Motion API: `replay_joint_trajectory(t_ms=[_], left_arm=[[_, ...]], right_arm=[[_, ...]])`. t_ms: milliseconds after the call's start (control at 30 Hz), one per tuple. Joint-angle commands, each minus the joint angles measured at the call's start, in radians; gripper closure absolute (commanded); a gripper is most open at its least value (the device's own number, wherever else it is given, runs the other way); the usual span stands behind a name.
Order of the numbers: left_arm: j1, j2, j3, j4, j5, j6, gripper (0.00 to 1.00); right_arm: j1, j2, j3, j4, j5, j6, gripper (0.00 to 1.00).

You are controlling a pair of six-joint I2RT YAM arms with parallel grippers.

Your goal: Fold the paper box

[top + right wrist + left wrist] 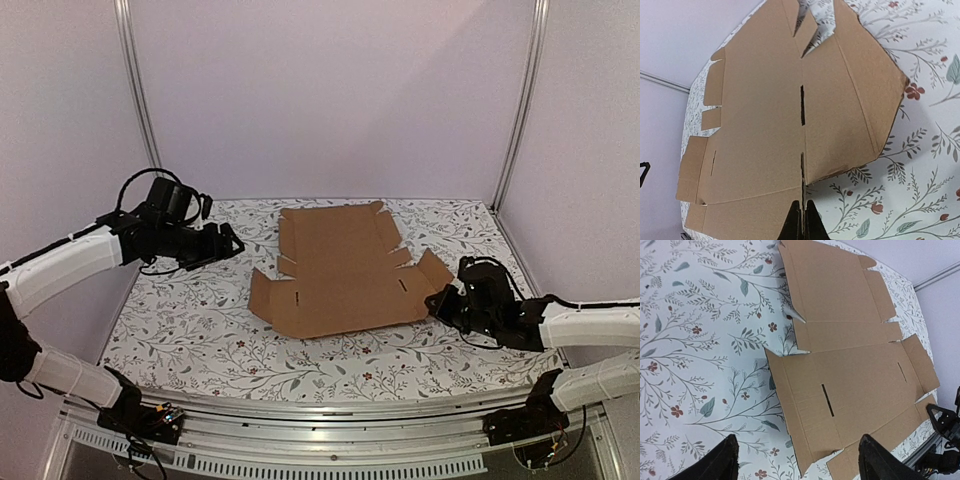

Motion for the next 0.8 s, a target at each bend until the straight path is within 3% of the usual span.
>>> replay_joint_trajectory(t_ms=[0, 200, 467, 600, 767], left_arm=[[-0.009, -0.059, 0.088, -0.119, -0.093, 0.103, 0.17], [-0.01, -0.092, 0.223, -0.181, -0.037, 0.19, 0.15], [-0.016, -0.112, 0.291, -0.223, -0.01, 0.256, 0.15], [-0.027, -0.113, 0.313, -0.221, 0.006, 0.295, 0.14], [-0.04, -0.074, 0.376, -0.169, 0.093, 0.35, 0.13]], right_arm=[[0.015, -0.074, 0.128, -0.128, 0.005, -0.193, 1.0], [0.027, -0.06, 0.334, -0.326, -0.101, -0.447, 1.0], [0.03, -0.005, 0.582, -0.585, -0.291, -0.708, 1.0], [0.03, 0.012, 0.685, -0.721, -0.274, -0.823, 1.0], [0.03, 0.057, 0.786, -0.824, -0.145, -0.91, 1.0]])
